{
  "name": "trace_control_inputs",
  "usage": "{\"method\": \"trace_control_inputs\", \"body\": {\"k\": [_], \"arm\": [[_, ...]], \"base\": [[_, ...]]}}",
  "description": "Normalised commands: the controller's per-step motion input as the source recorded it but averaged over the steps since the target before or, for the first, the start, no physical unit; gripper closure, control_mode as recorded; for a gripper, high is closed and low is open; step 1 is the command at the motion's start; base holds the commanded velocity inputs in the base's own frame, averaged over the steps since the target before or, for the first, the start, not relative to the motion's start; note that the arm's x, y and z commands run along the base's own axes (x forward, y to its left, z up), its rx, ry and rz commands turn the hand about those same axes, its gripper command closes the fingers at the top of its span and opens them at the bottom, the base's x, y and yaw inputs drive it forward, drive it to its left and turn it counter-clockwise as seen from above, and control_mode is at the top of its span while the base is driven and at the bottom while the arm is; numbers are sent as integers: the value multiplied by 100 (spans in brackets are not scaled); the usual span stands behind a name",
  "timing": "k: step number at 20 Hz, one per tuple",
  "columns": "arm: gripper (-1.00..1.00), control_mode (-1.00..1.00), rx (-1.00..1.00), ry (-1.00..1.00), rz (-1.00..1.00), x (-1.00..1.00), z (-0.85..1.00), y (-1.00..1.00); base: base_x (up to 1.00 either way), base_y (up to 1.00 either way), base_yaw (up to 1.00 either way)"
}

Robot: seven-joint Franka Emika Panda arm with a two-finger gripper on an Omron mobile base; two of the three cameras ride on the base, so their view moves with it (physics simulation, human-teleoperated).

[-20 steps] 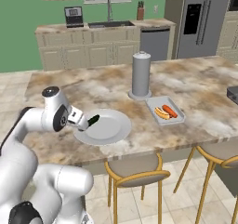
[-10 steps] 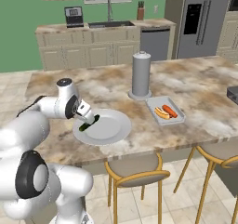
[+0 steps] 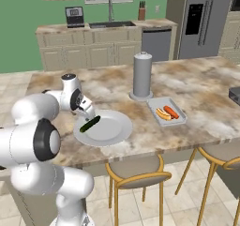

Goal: Place one cooked food and one vegetable from the large plate to each tupperware container.

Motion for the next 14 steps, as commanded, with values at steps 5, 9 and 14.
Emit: {"method": "trace_control_inputs", "body": {"k": [5,9,14], "arm": [[-100,-100,0,0,0,15,-46,2],[-100,-100,0,0,0,0,-43,-24],[-100,-100,0,0,0,7,-38,-8]], "base": [[0,0,0],[0,0,0],[0,0,0]]}}
